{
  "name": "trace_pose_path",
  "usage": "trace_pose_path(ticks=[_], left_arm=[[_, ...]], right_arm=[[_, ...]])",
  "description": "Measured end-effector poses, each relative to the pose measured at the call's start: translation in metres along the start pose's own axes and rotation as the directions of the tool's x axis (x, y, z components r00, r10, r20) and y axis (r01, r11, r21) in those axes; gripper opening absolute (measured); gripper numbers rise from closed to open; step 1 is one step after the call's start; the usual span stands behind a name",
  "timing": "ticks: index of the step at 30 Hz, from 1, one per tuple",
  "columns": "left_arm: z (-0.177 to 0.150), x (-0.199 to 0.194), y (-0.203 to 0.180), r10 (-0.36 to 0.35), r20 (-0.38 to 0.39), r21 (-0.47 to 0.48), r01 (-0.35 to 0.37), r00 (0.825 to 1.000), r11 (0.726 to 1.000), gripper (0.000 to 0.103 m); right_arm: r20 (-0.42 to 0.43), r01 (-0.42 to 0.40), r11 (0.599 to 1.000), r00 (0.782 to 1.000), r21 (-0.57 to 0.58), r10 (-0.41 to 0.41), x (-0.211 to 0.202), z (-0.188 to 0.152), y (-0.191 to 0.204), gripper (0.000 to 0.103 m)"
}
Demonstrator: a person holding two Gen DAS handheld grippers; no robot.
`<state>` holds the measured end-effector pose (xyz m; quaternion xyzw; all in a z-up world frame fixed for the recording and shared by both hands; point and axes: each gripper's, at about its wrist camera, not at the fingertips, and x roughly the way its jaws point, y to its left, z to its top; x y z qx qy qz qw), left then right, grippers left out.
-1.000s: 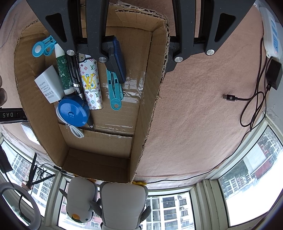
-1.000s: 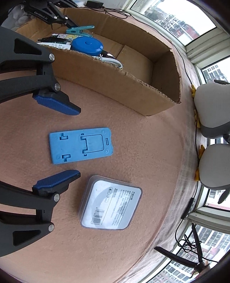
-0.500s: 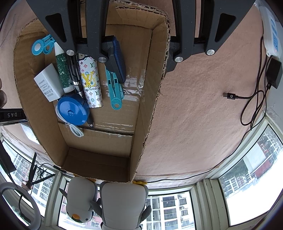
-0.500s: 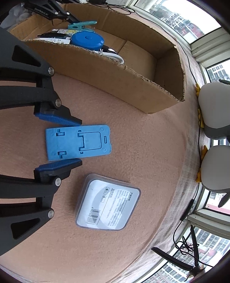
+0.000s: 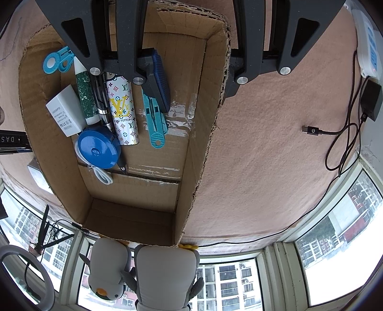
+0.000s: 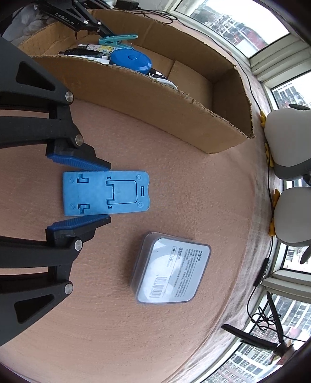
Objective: Organize rigid objects
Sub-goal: 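Carry the phone stand into the box and open the right gripper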
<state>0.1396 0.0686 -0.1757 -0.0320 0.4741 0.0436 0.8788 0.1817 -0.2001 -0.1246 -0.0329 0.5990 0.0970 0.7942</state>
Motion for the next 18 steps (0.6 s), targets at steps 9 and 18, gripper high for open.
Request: trace_pose_path(ticks=[9, 18], left_arm=[[0.0, 0.0, 0.0, 0.0, 0.0, 0.0, 0.0, 1.0, 1.0, 0.039], [0.0, 0.0, 0.0, -0.001, 0.001, 0.0, 0.001, 1.0, 1.0, 0.039]], right_arm=[[0.04, -0.044, 0.996, 0.998, 0.081, 0.041, -0.022, -0.022, -0.008, 0.033], [0.083, -0.09, 0.988, 0.993, 0.122, 0.08, -0.047, -0.031, -0.008, 0.033]])
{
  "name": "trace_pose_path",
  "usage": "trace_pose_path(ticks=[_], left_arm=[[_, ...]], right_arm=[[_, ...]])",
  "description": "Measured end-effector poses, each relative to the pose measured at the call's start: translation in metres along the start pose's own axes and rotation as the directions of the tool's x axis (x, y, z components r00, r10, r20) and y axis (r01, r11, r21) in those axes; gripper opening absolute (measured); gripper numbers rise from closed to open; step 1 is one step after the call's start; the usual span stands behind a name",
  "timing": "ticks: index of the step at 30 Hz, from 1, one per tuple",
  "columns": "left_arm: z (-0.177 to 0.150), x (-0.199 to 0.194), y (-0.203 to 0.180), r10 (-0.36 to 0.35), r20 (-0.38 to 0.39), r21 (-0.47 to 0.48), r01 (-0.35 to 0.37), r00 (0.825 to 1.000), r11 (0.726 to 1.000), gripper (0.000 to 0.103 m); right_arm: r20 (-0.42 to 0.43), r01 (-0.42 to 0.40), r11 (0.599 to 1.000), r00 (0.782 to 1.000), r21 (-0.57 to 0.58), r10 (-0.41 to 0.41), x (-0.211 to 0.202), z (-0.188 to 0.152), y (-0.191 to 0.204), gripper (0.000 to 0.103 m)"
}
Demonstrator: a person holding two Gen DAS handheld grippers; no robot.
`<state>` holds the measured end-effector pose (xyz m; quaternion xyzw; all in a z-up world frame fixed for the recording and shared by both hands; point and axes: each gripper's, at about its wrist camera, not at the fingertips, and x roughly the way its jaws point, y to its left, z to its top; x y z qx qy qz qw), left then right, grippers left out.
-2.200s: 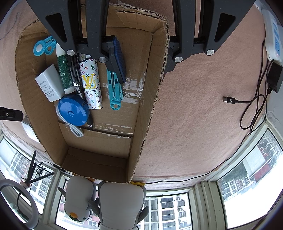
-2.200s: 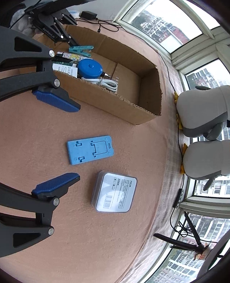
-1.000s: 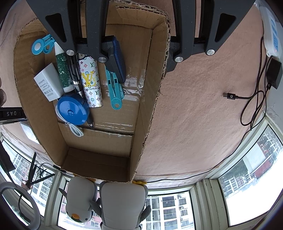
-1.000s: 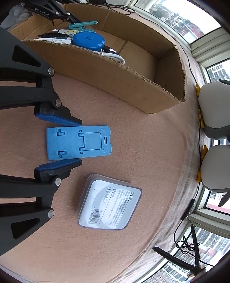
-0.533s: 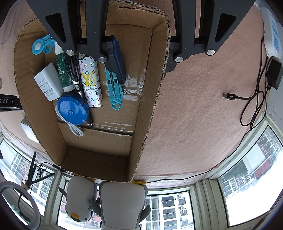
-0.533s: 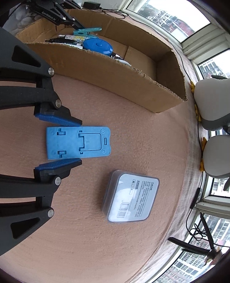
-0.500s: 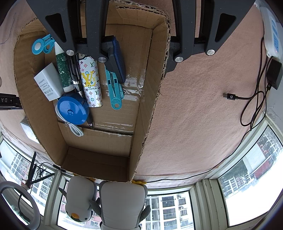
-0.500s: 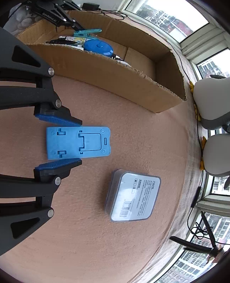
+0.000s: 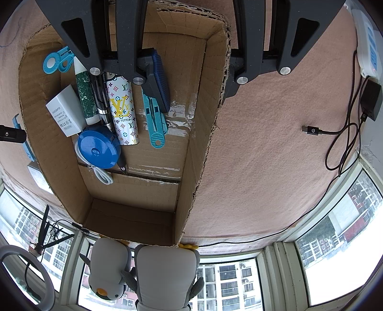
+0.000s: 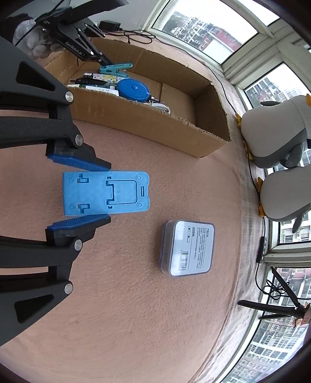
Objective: Organize rigid objects
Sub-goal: 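Carry the phone stand into the box and open the right gripper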
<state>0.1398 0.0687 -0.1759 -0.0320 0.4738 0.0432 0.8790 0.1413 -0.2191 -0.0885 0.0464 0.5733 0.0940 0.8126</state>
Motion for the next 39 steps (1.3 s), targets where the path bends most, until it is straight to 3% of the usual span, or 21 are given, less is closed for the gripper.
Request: trace_pose_path(ticks=[9, 17, 28, 39], left_arm=[[0.0, 0.0, -0.001, 0.0, 0.0, 0.002, 0.0, 1.0, 1.0, 0.039], [0.0, 0.0, -0.001, 0.001, 0.0, 0.001, -0.001, 1.0, 1.0, 0.039], [-0.001, 0.0, -0.002, 0.001, 0.001, 0.001, -0.001, 1.0, 1.0, 0.038], [-0.001, 0.0, -0.002, 0.001, 0.001, 0.003, -0.001, 1.0, 1.0, 0.038]], right_arm=[[0.058, -0.045, 0.999, 0.997, -0.014, 0.046, -0.029, 0.004, 0.02, 0.033], [0.094, -0.117, 0.99, 0.988, -0.077, 0.124, -0.047, 0.008, 0.062, 0.033], [0.04, -0.156, 0.972, 0.985, -0.177, 0.166, -0.022, -0.002, 0.119, 0.033], [0.01, -0.136, 0.971, 0.99, -0.198, 0.141, -0.001, -0.008, 0.133, 0.033]])
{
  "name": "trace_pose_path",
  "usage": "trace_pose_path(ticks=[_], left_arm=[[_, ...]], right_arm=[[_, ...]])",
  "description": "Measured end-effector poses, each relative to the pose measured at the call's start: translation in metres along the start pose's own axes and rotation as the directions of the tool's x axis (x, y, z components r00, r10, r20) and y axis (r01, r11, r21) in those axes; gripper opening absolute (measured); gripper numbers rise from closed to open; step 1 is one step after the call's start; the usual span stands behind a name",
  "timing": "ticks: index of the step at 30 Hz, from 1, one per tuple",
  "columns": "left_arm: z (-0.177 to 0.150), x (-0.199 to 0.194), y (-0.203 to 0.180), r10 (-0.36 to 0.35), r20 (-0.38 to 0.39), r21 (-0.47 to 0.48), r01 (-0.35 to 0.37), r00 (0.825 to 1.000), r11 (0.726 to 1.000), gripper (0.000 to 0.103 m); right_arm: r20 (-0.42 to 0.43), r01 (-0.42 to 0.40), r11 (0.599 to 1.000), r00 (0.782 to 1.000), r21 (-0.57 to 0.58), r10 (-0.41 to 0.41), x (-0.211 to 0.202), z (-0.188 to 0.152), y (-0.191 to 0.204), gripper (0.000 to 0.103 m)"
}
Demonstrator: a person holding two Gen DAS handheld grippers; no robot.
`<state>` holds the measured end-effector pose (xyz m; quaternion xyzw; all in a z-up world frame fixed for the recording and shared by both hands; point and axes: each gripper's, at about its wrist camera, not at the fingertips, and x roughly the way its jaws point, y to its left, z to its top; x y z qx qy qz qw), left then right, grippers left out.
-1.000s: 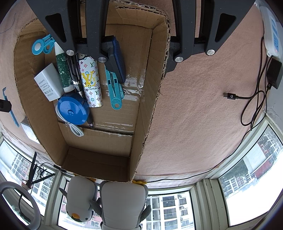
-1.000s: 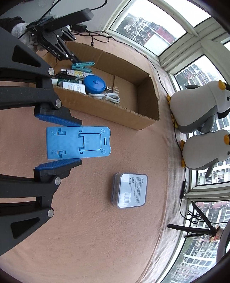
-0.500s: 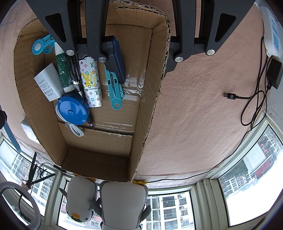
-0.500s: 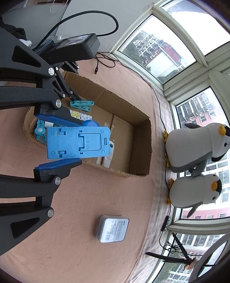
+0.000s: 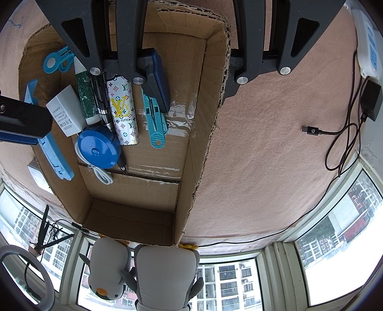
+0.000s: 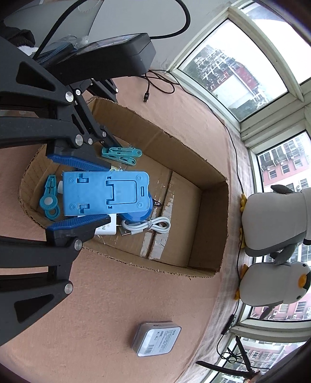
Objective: Organize rigid objects
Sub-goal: 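Carry the phone stand into the box and open the right gripper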
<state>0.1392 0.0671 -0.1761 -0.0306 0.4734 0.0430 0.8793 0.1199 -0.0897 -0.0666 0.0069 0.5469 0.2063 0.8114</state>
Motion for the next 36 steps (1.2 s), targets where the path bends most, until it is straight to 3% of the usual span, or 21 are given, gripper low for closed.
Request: trace_pose_path(ticks=[29, 33, 36], left_arm=[[0.0, 0.0, 0.0, 0.001, 0.0, 0.002, -0.001, 1.0, 1.0, 0.039], [0.0, 0.0, 0.001, 0.002, 0.0, 0.003, -0.002, 1.0, 1.0, 0.039], [0.0, 0.0, 0.0, 0.004, 0.0, 0.005, -0.004, 1.0, 1.0, 0.039]], right_arm=[[0.03, 0.017, 1.0, 0.999, 0.024, -0.018, -0.016, -0.001, -0.015, 0.036], [0.051, 0.038, 0.998, 0.998, 0.041, -0.04, -0.028, 0.002, -0.032, 0.048], [0.059, 0.052, 0.996, 0.997, 0.07, -0.057, -0.036, 0.004, -0.05, 0.051]])
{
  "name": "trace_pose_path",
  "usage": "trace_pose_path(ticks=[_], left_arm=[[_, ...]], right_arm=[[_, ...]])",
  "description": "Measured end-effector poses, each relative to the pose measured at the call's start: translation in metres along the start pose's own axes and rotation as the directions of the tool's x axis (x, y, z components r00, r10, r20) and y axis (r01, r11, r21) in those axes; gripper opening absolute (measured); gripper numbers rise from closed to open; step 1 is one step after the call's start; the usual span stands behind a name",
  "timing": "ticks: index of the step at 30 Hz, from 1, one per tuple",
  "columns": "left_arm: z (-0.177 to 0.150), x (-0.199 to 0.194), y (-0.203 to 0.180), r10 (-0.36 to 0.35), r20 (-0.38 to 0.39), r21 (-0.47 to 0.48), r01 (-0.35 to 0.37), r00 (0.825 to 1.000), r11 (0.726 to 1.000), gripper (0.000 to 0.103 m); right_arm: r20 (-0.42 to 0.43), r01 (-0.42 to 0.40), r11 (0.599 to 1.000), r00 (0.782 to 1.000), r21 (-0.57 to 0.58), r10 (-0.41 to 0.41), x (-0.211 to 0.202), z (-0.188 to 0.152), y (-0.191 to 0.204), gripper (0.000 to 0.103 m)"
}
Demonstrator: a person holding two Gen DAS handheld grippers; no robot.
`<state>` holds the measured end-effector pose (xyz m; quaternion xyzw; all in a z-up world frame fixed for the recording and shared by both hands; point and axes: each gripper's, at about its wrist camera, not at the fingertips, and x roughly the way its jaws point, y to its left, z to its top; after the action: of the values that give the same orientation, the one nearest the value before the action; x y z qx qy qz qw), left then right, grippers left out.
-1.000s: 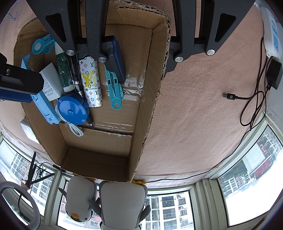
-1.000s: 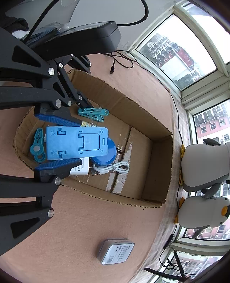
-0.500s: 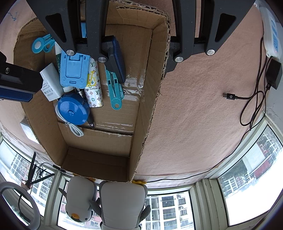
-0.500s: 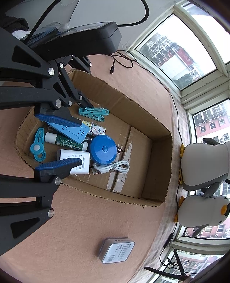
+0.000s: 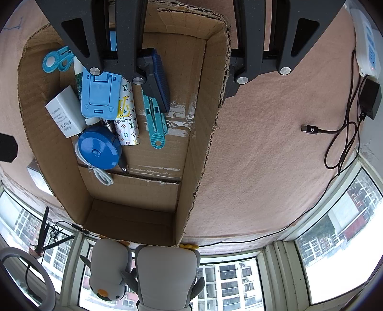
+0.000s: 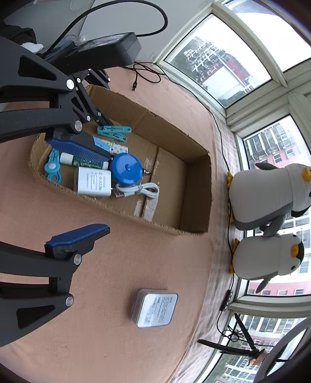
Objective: Organize rigid objects
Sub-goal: 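Carry the phone stand into the box and open the right gripper, then move the right gripper to the silver tin and grasp it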
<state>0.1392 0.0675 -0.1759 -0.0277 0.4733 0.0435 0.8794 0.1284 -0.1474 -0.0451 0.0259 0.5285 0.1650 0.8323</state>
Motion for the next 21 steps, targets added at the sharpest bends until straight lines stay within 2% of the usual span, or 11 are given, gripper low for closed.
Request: trace_pose_path(ticks=[4, 10, 16, 21], left_arm=[[0.0, 0.0, 0.0, 0.001, 0.0, 0.001, -0.001, 1.0, 1.0, 0.039], [-0.001, 0.001, -0.001, 0.004, 0.001, 0.007, -0.004, 1.0, 1.0, 0.039], [-0.001, 0.001, -0.001, 0.005, 0.002, 0.009, -0.005, 1.0, 1.0, 0.039], [-0.001, 0.0, -0.003, 0.012, 0.004, 0.016, -0.012, 1.0, 1.0, 0.04]], right_arm=[[-0.007, 0.015, 0.997, 1.0, 0.07, -0.015, -0.003, 0.006, -0.032, 0.058], [-0.022, 0.105, 0.986, 0.994, 0.127, -0.103, -0.005, 0.02, -0.078, 0.067], [-0.066, 0.164, 0.974, 0.986, 0.157, -0.155, 0.005, 0.038, -0.117, 0.068], [-0.118, 0.165, 0.968, 0.982, 0.19, -0.145, 0.024, 0.053, -0.143, 0.069]])
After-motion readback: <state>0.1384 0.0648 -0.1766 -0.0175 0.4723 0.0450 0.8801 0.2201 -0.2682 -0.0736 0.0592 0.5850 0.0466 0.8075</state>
